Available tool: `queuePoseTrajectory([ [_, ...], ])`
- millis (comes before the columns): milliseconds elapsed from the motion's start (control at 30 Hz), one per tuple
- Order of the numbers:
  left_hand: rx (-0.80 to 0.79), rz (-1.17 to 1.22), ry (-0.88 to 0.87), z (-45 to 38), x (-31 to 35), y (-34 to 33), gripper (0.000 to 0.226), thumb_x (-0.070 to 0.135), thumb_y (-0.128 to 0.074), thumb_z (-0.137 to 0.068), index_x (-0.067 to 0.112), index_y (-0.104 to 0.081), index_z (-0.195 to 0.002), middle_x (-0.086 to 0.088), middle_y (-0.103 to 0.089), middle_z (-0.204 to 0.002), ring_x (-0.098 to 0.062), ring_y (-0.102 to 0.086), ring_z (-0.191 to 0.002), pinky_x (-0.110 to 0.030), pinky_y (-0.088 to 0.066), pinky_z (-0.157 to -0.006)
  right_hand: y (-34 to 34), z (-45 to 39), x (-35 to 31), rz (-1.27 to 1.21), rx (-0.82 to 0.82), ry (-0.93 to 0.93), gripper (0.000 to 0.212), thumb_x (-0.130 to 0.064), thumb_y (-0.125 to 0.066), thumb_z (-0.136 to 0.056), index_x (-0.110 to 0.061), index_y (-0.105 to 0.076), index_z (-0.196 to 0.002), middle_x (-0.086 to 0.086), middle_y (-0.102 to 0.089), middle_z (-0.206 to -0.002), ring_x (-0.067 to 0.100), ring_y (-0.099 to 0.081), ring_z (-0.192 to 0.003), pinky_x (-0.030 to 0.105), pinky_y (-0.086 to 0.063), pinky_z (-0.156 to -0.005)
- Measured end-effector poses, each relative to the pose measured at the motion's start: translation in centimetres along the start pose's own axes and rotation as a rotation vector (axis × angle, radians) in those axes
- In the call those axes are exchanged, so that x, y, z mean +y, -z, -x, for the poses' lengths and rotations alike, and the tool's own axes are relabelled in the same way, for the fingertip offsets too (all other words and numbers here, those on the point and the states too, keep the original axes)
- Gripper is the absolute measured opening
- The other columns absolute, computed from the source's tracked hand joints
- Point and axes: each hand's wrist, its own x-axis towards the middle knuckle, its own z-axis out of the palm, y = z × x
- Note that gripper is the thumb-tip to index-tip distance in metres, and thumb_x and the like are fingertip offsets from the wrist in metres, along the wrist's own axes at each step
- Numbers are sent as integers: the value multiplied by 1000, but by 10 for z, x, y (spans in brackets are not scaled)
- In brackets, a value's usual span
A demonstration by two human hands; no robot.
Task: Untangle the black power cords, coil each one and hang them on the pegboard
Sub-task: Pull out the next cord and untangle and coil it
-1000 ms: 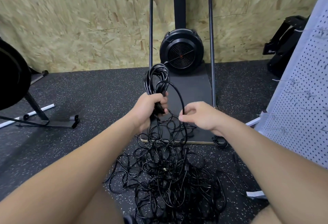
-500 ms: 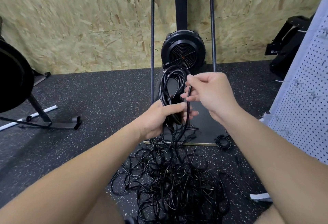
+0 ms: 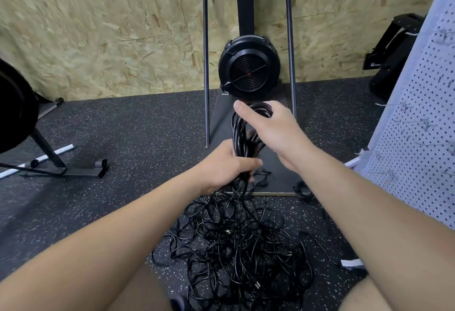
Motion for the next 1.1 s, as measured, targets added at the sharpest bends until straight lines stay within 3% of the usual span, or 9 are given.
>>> queuePoseTrajectory([
  [100, -137, 130, 7, 3, 4, -8, 9, 1, -70, -101, -5, -67, -107, -23, -62, -94, -30, -59, -81, -41, -56, -77, 2, -1, 4, -73, 107, 52, 69, -70, -84, -83, -6, -60, -72, 4, -60, -63, 20, -63, -60, 40, -48, -63],
  [233, -252, 439, 42, 7, 11, -6, 29, -5, -60, -102, -1, -66, -131, -19, -67, -112, -23, -58, -81, -31, -56, -76, 11, -2, -8, -230, 183, 61, 72, -60, -84, -89, 3, -57, -71, 19, -53, -61, 26, -50, -46, 32, -35, -45],
  [400, -379, 584, 95, 9, 11, -1, 37, 3, -55, -107, 1, -54, -144, -10, -58, -106, -21, -54, -86, -30, -52, -80, 5, -3, -9, -336, 117, 21, 44, -45, -86, -89, -12, -59, -77, 10, -40, -58, 29, -41, -51, 34, -30, -46],
  [600, -505, 594, 155, 11, 12, 5, 32, 7, -54, -109, 1, -56, -141, -7, -58, -109, -21, -58, -92, -51, -50, -109, 6, -5, -7, -452, 59, -17, 36, -24, -82, -96, -14, -58, -71, 6, -32, -59, 22, -28, -47, 31, -27, -47],
  [733, -404, 596, 150, 12, 15, -1, 19, 8, -61, -109, 5, -55, -126, -5, -50, -89, -17, -48, -77, -41, -52, -84, 4, -8, -3, -428, 62, 7, 37, -32, -83, -96, -10, -58, -80, 7, -36, -62, 23, -34, -47, 34, -32, -49],
  [833, -250, 574, 55, 11, 11, -3, 11, 9, -60, -111, 8, -51, -117, -3, -44, -83, -16, -43, -70, -37, -50, -72, 7, -9, -3, -355, -56, 55, 52, -58, -82, -92, -7, -68, -92, 8, -68, -80, 31, -66, -71, 47, -55, -70],
  [900, -142, 591, 13, 8, 11, 5, 5, 8, -59, -112, 8, -55, -114, -3, -45, -82, -16, -44, -68, -38, -53, -70, 9, -5, 5, -377, -198, -23, 68, -75, -68, -92, -13, -76, -119, 14, -79, -119, 42, -73, -111, 63, -55, -105],
  [1000, 17, 581, 18, 3, 17, 26, 13, 15, -62, -111, 11, -63, -99, -4, -49, -79, -18, -54, -67, -39, -57, -72, 6, 6, 23, -291, -439, -253, 88, -90, -43, -93, -22, -65, -144, 11, -78, -128, 34, -74, -118, 52, -57, -106],
  [1100, 182, 565, 22, -3, 16, 46, 20, 18, -63, -110, 14, -58, -91, -3, -48, -76, -17, -55, -63, -36, -56, -68, -1, 25, 33, -36, -777, -331, 70, -79, -45, -102, -29, -54, -151, 11, -79, -120, 24, -74, -119, 51, -52, -113],
])
